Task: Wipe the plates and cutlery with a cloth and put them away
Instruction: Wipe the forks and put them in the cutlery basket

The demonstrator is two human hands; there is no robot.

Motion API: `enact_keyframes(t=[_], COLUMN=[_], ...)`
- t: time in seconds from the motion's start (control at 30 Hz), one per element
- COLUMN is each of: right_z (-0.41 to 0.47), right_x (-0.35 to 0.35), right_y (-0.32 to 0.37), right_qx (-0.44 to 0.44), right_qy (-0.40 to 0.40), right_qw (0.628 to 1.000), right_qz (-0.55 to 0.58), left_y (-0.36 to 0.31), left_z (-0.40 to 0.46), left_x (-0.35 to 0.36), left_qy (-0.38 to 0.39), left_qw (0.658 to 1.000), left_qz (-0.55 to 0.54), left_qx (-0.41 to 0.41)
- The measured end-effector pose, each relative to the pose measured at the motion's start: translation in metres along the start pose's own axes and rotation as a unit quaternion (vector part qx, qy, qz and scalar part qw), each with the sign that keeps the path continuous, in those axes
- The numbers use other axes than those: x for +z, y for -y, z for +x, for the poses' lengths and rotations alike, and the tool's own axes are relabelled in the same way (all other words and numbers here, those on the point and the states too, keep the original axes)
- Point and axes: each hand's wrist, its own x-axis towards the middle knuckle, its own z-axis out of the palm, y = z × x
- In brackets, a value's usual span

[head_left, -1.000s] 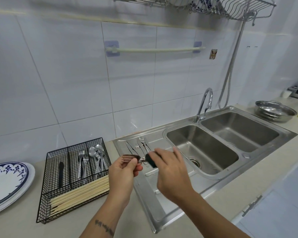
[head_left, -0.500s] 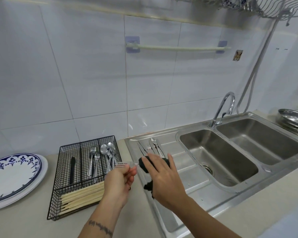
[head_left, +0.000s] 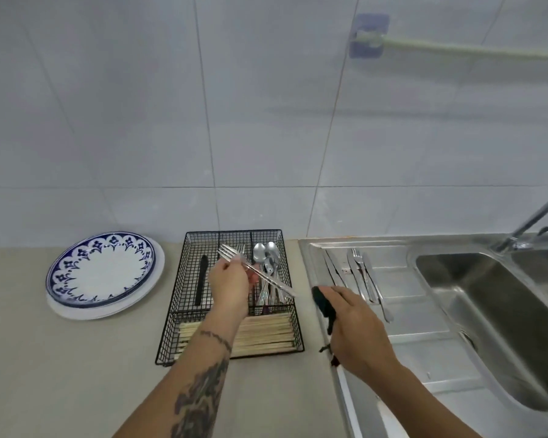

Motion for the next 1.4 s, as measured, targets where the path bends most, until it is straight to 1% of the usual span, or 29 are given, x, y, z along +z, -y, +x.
enact_keyframes(t=[0.07, 0.13, 0.2, 0.27, 0.33, 0.43, 0.47, 0.5, 0.57, 0.63, 0.7, 0.8, 0.87, 0.9, 0.97, 1.07, 1.23, 1.33, 1.37, 1.4], right_z=[0.002, 0.003, 0.005, 0.007, 0.007, 0.009, 0.009, 0.01, 0.01, 0.01, 0.008, 0.004, 0.001, -0.001, -0.006, -0.012, -0.016, -0.015, -0.015, -0.014], right_x=[0.001, 0.002, 0.005, 0.008, 0.012, 0.013, 0.013, 0.012, 0.009, 0.004, -0.001, -0.007, -0.007, -0.008, -0.007, -0.009, -0.017, -0.021, -0.021, -0.021], right_y=[-0.014, -0.028, -0.039, -0.048, -0.056, -0.068, -0.072, -0.077, -0.088, -0.101, -0.115, -0.13, -0.138, -0.141, -0.145, -0.153, -0.177, -0.187, -0.19, -0.19], right_qx=[0.024, 0.052, 0.076, 0.093, 0.104, 0.131, 0.14, 0.15, 0.176, 0.201, 0.227, 0.266, 0.285, 0.295, 0.314, 0.35, 0.367, 0.369, 0.373, 0.375], right_qy=[0.005, 0.013, 0.015, 0.019, 0.02, 0.015, 0.01, 0.003, -0.01, -0.025, -0.045, -0.065, -0.081, -0.087, -0.098, -0.123, -0.113, -0.118, -0.12, -0.121], right_qw=[0.999, 0.998, 0.995, 0.993, 0.991, 0.986, 0.984, 0.982, 0.977, 0.972, 0.965, 0.954, 0.946, 0.942, 0.931, 0.905, 0.885, 0.878, 0.874, 0.871], right_qz=[0.027, 0.043, 0.059, 0.072, 0.08, 0.101, 0.108, 0.114, 0.122, 0.122, 0.121, 0.121, 0.128, 0.135, 0.157, 0.207, 0.263, 0.281, 0.288, 0.295], left_y=[-0.017, -0.031, -0.04, -0.038, -0.028, -0.011, -0.009, -0.006, 0.001, 0.009, 0.019, 0.047, 0.07, 0.084, 0.109, 0.139, 0.165, 0.169, 0.17, 0.17], left_z=[0.029, 0.052, 0.066, 0.08, 0.091, 0.095, 0.092, 0.088, 0.081, 0.071, 0.062, 0.047, 0.037, 0.033, 0.027, 0.023, 0.028, 0.028, 0.028, 0.028], left_x=[0.001, 0.007, 0.015, 0.02, 0.022, 0.023, 0.023, 0.024, 0.031, 0.045, 0.065, 0.103, 0.129, 0.141, 0.164, 0.196, 0.238, 0.25, 0.253, 0.254], left_qy=[-0.018, -0.026, -0.034, -0.037, -0.025, -0.017, -0.021, -0.032, -0.025, 0.004, 0.052, 0.148, 0.205, 0.228, 0.255, 0.26, 0.18, 0.157, 0.15, 0.144], left_qw=[0.993, 0.973, 0.949, 0.92, 0.89, 0.856, 0.848, 0.84, 0.83, 0.817, 0.804, 0.793, 0.773, 0.763, 0.756, 0.75, 0.735, 0.716, 0.717, 0.727], left_qz=[0.086, 0.182, 0.266, 0.353, 0.434, 0.507, 0.521, 0.529, 0.529, 0.52, 0.514, 0.508, 0.521, 0.53, 0.541, 0.557, 0.618, 0.651, 0.654, 0.649], left_qx=[0.073, 0.139, 0.167, 0.165, 0.135, 0.093, 0.095, 0.117, 0.177, 0.249, 0.295, 0.303, 0.297, 0.29, 0.267, 0.242, 0.213, 0.198, 0.188, 0.171])
